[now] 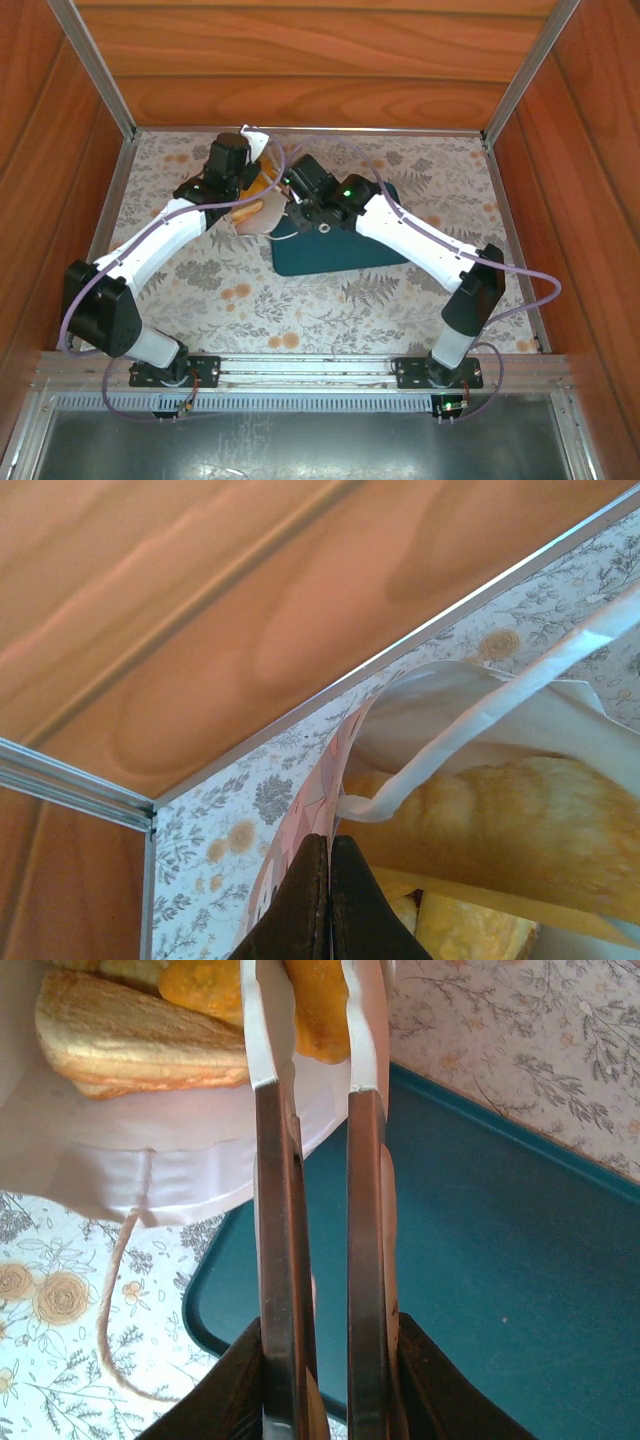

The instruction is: Take the fake bread out of the paper bag

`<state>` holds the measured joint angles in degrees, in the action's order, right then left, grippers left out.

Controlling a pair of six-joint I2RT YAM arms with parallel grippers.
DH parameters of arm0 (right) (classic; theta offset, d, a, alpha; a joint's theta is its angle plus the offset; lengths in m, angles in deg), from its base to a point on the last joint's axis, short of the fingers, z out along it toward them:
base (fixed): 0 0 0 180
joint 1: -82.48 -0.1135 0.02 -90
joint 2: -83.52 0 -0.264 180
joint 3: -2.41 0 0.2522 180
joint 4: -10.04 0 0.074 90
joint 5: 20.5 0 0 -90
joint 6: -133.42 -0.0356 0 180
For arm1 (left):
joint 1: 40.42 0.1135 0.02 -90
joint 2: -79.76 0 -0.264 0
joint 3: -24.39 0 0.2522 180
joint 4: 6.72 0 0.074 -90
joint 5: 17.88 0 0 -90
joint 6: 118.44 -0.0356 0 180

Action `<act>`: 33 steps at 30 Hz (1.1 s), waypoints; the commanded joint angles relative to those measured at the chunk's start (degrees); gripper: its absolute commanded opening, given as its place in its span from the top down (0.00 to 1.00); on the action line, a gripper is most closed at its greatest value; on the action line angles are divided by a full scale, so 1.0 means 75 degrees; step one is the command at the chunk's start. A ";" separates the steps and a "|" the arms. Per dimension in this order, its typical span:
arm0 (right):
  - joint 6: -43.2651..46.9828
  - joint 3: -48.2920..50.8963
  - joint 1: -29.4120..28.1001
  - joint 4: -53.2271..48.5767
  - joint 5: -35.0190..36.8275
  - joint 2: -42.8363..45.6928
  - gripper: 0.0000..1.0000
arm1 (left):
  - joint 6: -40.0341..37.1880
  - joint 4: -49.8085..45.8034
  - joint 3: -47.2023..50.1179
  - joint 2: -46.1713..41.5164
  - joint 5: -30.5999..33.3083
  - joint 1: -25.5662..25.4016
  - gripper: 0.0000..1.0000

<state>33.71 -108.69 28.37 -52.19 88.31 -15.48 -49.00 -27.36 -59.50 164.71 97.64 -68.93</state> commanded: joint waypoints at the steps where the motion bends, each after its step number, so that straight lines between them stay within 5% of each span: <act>1: -0.0131 0.0018 -0.0093 -0.0280 0.0152 0.0388 0.87 | 0.0151 0.0199 -0.0351 0.0049 0.0195 0.0014 1.00; 18: -0.0817 0.0944 -0.0206 -0.1192 0.0200 0.2542 0.87 | 0.0119 0.0008 -0.0646 0.0083 0.0171 0.0222 1.00; 33: -0.2368 0.1726 -0.0035 -0.3263 0.2272 0.4167 0.82 | 0.0139 -0.0029 -0.0577 -0.0064 0.0093 0.0313 1.00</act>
<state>20.15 -96.05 27.46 -73.28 98.89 14.44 -48.95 -29.04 -62.08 165.61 97.81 -67.03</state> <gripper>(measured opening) 0.288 0.049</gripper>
